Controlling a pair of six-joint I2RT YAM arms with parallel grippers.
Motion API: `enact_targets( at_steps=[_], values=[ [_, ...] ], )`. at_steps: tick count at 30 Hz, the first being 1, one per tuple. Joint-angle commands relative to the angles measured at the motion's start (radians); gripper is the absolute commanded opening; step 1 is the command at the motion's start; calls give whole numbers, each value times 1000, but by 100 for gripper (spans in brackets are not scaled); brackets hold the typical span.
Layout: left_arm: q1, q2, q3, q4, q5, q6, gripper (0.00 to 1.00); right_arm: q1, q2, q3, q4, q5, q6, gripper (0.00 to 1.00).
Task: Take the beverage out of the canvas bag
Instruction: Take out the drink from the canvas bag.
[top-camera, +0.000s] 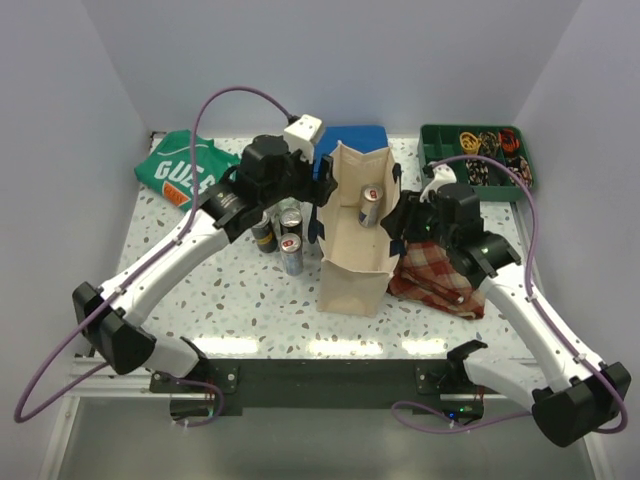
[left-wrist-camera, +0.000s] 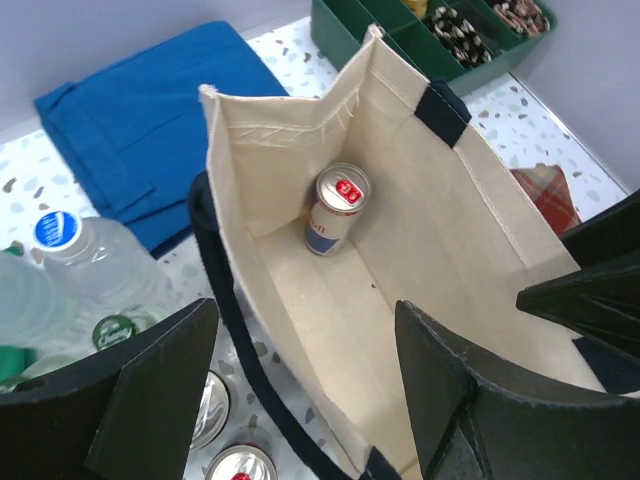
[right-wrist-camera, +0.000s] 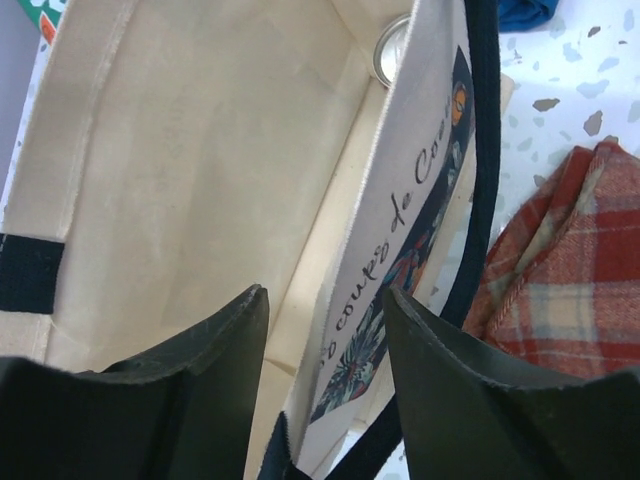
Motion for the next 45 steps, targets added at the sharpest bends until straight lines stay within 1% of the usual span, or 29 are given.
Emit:
enact_targets(
  at_steps=[1, 3, 5, 6, 10, 15, 19, 21, 23, 26, 31, 38, 43, 45],
  values=[
    [-8, 85, 123, -29, 126, 53, 77, -3, -22, 34, -6, 61, -22, 57],
    [-14, 114, 154, -40, 153, 68, 77, -3, -49, 31, 0, 82, -28, 66],
    [-20, 154, 192, -46, 175, 79, 77, -3, -69, 26, 11, 102, -33, 73],
    [-26, 166, 215, -52, 176, 88, 78, -3, -84, 26, 16, 104, -40, 73],
    [-45, 238, 260, -66, 193, 102, 78, -3, -104, 31, 11, 144, -51, 74],
    [-80, 311, 304, -74, 158, 116, 79, -3, -104, 35, 5, 173, -53, 75],
    [-88, 372, 318, -62, 126, 111, 78, -3, -127, 37, -10, 240, -53, 75],
    [-91, 396, 315, -53, 101, 108, 78, -3, -143, 41, -22, 303, -57, 76],
    [-91, 404, 297, -17, 78, 98, 78, -3, -164, 52, -30, 355, -65, 76],
    [-91, 424, 292, 20, 66, 87, 78, -3, -189, 60, -29, 391, -83, 76],
    [-91, 469, 303, 62, 52, 70, 78, -5, -189, 66, -19, 409, -105, 77],
    [-91, 539, 326, 89, 57, 47, 78, -5, -147, 77, -21, 420, -112, 77],
    [-89, 570, 320, 144, 44, 15, 78, -3, -135, 78, -15, 424, -117, 77],
    [-91, 587, 320, 167, 11, 7, 78, -3, -132, 75, -12, 429, -119, 77]
  ],
)
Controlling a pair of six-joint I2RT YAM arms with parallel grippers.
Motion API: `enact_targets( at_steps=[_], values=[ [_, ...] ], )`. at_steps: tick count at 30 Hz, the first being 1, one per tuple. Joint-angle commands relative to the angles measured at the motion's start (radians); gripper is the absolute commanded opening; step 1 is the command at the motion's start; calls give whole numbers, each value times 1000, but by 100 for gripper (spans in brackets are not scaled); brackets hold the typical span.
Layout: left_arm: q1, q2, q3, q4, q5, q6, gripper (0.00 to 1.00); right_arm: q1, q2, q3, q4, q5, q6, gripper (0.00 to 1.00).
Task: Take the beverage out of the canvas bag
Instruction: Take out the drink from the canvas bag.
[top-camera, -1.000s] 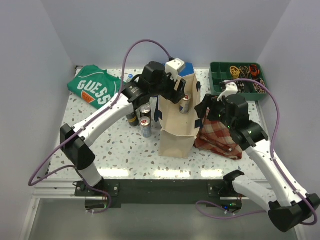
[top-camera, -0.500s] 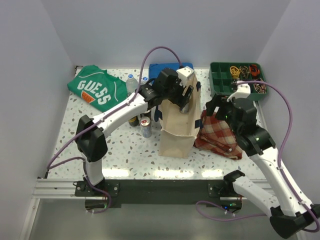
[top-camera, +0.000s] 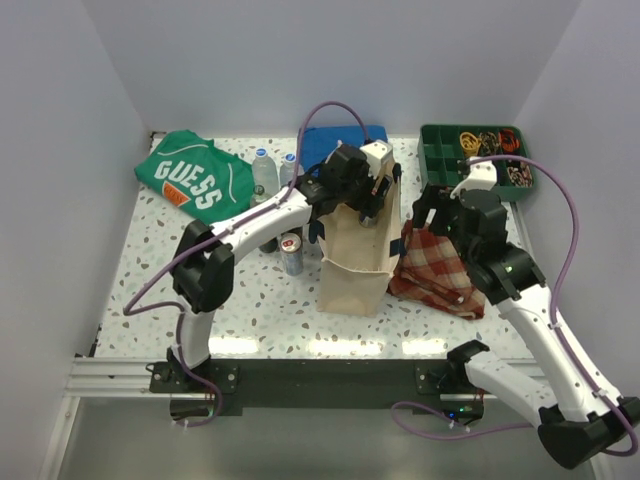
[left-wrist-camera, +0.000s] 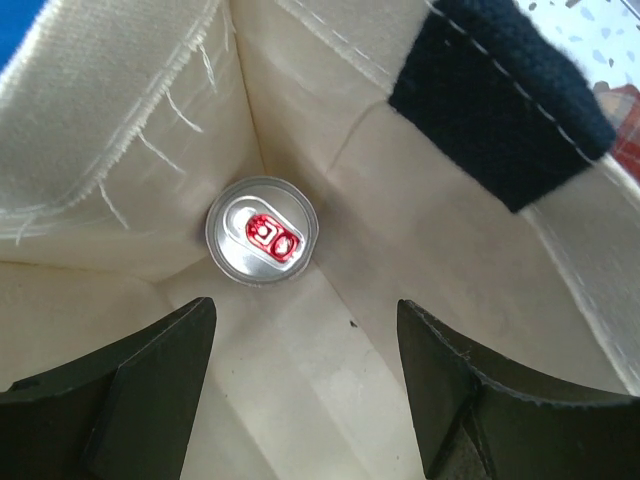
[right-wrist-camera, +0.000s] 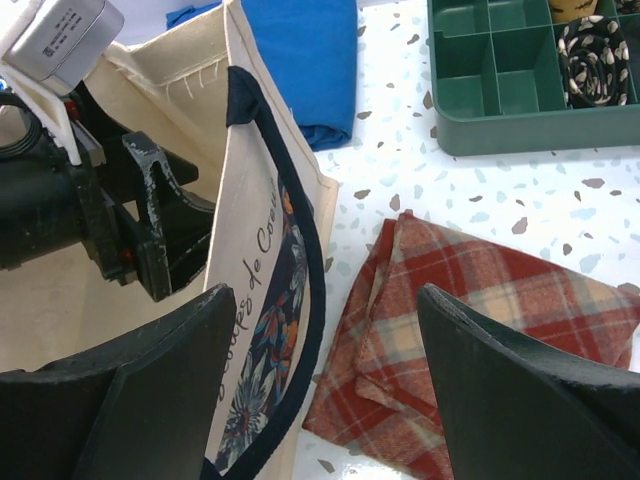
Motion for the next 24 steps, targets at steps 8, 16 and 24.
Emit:
enact_targets(
  at_steps=[8, 16, 24],
  values=[
    [0, 71, 43, 162, -80, -73, 79, -5, 10, 41, 20, 59, -27, 78],
    [2, 91, 21, 222, -111, -91, 90, -5, 18, 31, 28, 56, -29, 78],
    [0, 122, 44, 207, -129, -82, 100, -3, 33, 41, 24, 51, -35, 79]
  ],
)
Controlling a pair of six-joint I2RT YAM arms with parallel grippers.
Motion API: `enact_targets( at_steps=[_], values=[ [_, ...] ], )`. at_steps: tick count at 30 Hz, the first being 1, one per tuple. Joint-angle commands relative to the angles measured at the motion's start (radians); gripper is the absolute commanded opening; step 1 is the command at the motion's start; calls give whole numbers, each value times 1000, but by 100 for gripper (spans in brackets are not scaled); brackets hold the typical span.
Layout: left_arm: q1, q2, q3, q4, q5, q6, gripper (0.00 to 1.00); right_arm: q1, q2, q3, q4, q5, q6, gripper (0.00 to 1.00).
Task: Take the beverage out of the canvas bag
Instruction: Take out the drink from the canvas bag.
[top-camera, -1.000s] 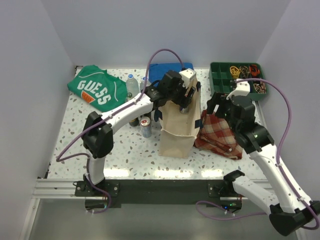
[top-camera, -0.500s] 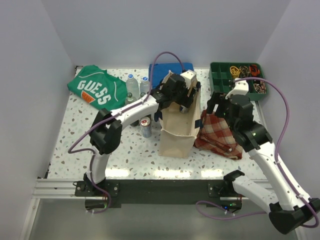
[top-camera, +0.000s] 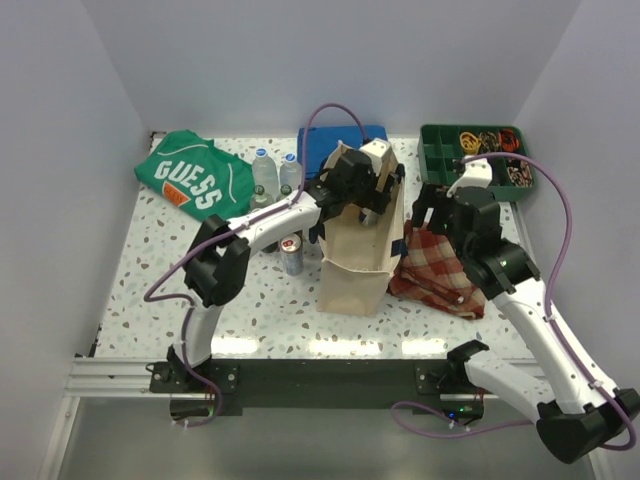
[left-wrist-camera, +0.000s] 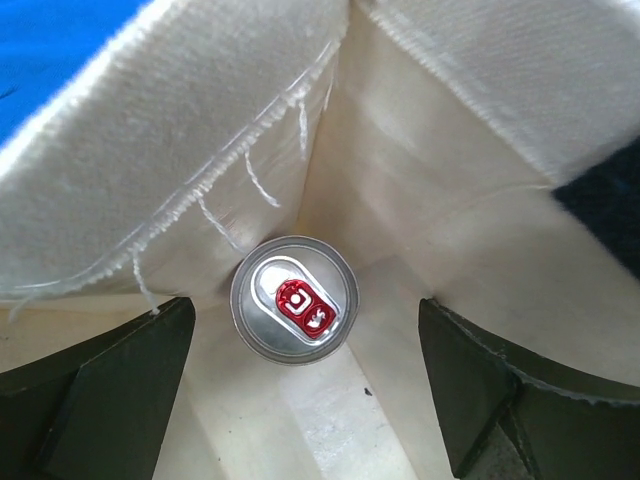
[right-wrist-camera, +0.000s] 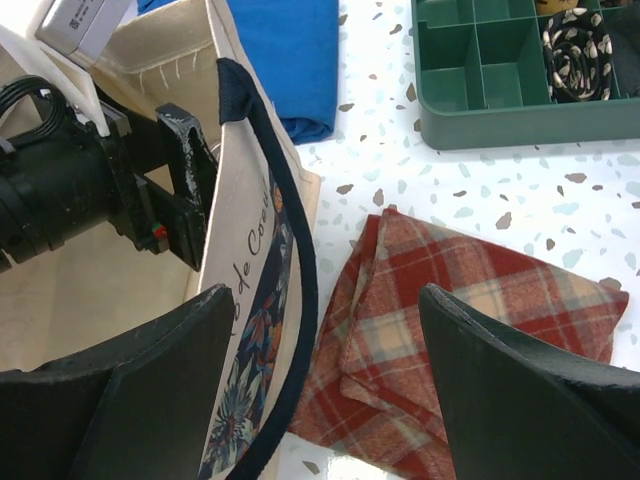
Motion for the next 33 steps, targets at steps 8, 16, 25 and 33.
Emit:
enact_targets(
  at_steps=[8, 16, 25, 33],
  values=[
    [0, 54, 66, 41, -24, -6, 100, -3, 1, 37, 27, 26, -13, 79],
    [2, 97, 106, 38, -44, 6, 100, -5, 9, 40, 26, 23, -13, 79],
    [0, 109, 93, 64, -69, -8, 97, -3, 12, 34, 29, 28, -15, 79],
    [0, 116, 89, 55, -84, -18, 93, -5, 21, 39, 29, 28, -17, 80]
  ],
)
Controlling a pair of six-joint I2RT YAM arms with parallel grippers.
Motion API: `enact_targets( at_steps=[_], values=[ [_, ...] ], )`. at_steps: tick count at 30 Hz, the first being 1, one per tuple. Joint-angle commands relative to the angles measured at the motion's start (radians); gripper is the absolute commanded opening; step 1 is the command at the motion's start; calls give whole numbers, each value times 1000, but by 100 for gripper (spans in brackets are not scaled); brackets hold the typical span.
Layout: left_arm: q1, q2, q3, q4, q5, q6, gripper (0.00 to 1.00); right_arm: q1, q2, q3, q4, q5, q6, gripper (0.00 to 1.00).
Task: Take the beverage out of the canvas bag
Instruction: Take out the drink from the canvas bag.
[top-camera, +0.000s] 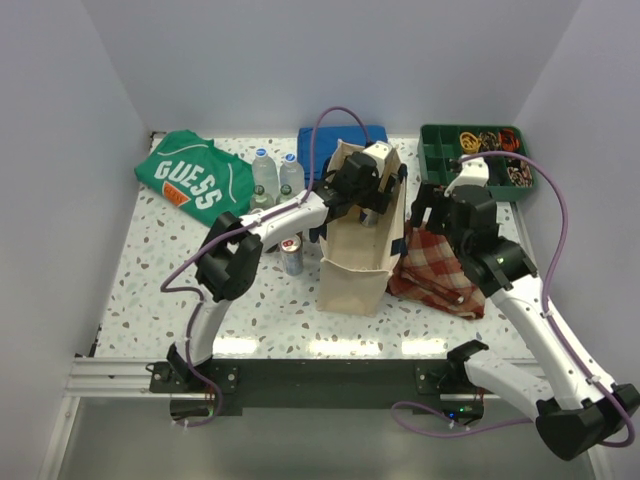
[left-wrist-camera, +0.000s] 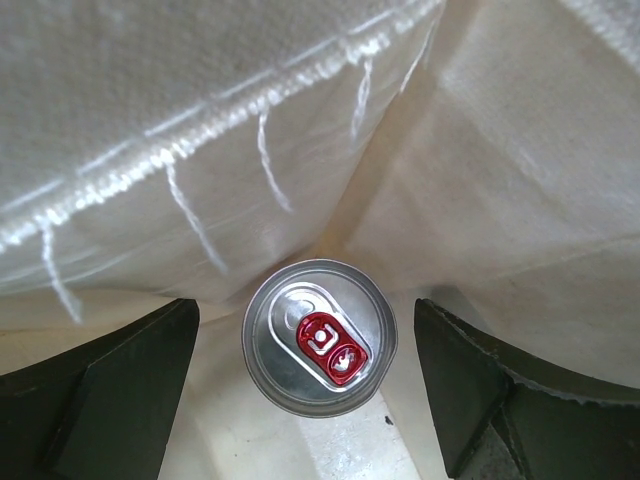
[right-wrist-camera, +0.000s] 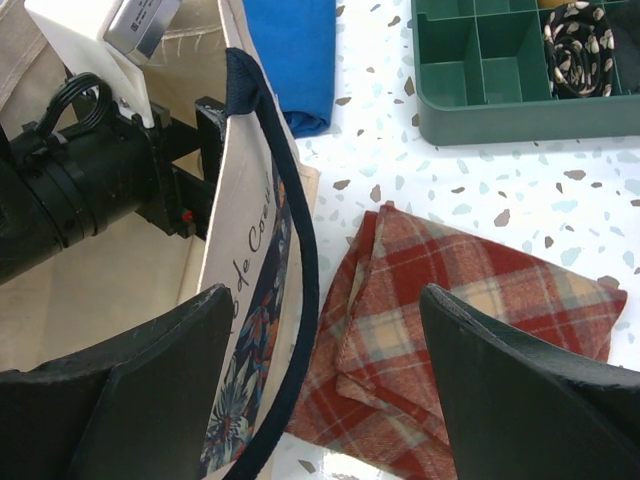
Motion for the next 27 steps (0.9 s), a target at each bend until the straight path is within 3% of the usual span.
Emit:
enact_targets(
  at_steps=[1, 7, 13, 27],
  values=[
    [2, 22, 20, 62, -30, -18, 92, -6, 1, 36, 32, 27, -9, 80],
    [2, 19, 1, 93, -32, -21, 91, -6, 0, 40, 35, 18, -4, 80],
    [0, 29, 0, 98, -29, -18, 83, -6, 7, 45, 38, 18, -6, 80],
    [-1, 34, -40, 125, -59, -31, 79, -6, 18, 45, 39, 15, -6, 80]
  ],
)
